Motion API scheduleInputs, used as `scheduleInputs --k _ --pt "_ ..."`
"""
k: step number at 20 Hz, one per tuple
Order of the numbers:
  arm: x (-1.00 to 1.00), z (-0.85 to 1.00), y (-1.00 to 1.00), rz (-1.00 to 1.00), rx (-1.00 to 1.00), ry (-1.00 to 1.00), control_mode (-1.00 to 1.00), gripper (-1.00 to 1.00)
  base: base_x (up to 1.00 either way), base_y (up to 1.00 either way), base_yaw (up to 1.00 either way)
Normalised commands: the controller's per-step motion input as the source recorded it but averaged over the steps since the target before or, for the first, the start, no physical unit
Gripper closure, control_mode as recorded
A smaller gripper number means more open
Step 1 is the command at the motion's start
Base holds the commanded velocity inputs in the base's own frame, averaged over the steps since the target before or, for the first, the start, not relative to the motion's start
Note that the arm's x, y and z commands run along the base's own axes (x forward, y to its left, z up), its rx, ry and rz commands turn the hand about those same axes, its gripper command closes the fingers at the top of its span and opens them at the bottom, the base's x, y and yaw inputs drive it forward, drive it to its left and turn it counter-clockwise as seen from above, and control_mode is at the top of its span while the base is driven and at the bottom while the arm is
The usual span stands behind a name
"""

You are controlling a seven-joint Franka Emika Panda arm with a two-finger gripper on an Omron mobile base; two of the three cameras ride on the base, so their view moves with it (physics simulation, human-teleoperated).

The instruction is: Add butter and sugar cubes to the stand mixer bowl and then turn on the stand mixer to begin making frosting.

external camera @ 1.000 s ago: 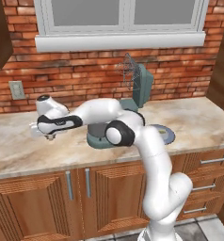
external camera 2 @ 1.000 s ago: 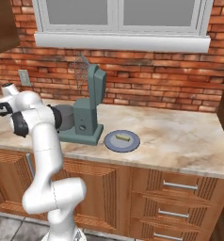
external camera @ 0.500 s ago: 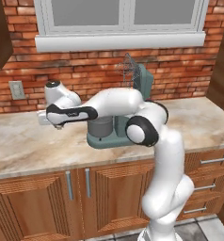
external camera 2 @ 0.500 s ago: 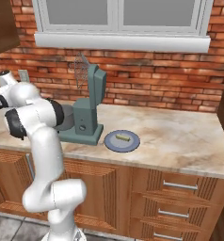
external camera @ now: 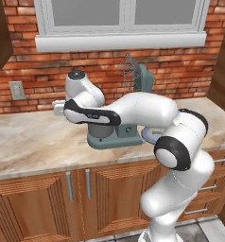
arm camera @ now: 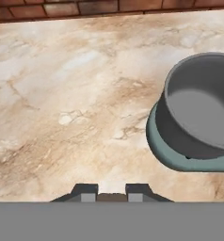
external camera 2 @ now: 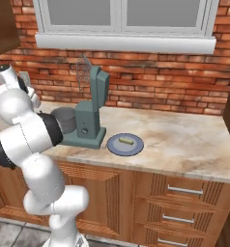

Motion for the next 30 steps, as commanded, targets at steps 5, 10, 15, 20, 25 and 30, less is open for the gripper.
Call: scheduleInputs --k 5,10,15,20,25,30 --pt "-0.01 0.26 -0.77 0.0 0.0 -0.05 -1.0 1.0 0.0 0.0 0.0" --pt "0.0 0.08 -0.57 0.0 0.0 -0.01 -1.0 1.0 0.0 0.0 0.0" --pt "0.01 0.0 -0.32 0.0 0.0 0.0 -1.0 1.0 0.0 0.0 0.0" --pt "0.15 0.0 -0.1 0.0 0.0 0.0 -1.0 1.0 0.0 0.0 0.0" --pt "0.26 -0.03 -0.01 0.0 0.0 0.0 -1.0 1.0 0.0 0.0 0.0" --pt "0.2 -0.16 -0.03 0.0 0.0 0.0 -1.0 1.0 0.0 0.0 0.0"
